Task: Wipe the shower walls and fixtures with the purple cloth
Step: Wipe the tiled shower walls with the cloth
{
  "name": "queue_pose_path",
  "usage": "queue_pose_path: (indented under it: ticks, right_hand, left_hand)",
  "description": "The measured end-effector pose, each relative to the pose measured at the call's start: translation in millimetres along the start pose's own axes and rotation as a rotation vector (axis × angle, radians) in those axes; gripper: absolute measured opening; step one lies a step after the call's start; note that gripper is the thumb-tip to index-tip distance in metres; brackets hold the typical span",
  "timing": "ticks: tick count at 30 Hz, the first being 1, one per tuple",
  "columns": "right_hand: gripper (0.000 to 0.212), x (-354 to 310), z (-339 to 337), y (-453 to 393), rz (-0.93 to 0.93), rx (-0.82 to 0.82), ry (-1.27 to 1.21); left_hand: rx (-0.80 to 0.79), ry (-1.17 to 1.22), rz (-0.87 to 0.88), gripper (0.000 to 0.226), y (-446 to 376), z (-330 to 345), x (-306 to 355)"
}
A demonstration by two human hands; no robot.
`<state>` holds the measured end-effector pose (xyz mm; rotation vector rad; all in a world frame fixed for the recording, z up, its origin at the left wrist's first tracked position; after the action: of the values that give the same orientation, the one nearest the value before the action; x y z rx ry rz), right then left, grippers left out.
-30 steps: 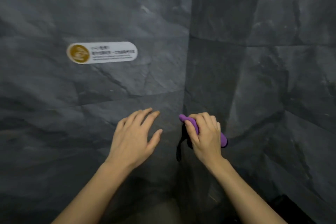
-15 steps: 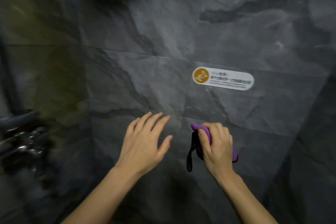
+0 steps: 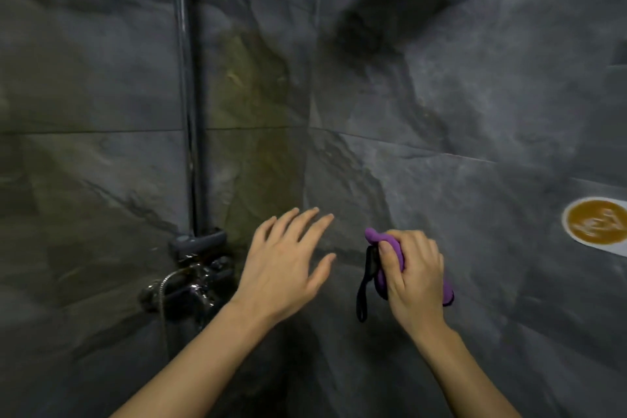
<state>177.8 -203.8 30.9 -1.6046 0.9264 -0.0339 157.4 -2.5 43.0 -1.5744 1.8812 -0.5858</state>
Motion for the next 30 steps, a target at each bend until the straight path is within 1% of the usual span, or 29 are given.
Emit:
queue_pose_path:
  ticks: [6,12,15,20,23,30]
  right_hand:
    - [0.054,15,74,-40,-0.054,-0.069,-0.175]
    - [0.054,-5,155,-55,-0.105,-0.148,-0.368]
    - [0.052,-32,193,-56,-0.145,-0.177,-0.469]
    - [0.039,-90,243,-51,-0.203,-0.205,-0.580]
    - [0.039,-124,266,-47,-0.231,-0.229,-0.618]
    - [0.038,-236,317,-52,-0.329,-0.249,-0.723]
  left_hand:
    - [-0.051,-0.153,-0.122,0.058,-17,17,-47]
    - [-0.085,-0.303,-0.256,0.057,1,13,-105]
    - [-0.086,-0.373,-0.324,0.056,20,1,-138]
    - [-0.111,-0.463,-0.409,0.056,57,-23,-193]
    - [-0.133,-0.499,-0.440,0.056,78,-39,-221]
    - [-0.118,-0.645,-0.520,0.057,130,-108,-305]
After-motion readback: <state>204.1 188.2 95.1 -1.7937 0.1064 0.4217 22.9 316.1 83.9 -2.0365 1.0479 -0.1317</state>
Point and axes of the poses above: each hand's wrist, its own y-axis away from the middle knuckle, its own z-axis out of the palm, x = y × z, the point moved 6 cm from there along -y, towards the middle knuckle, and after that the axes turned 14 degrees about -y, right-handed, at the moved point
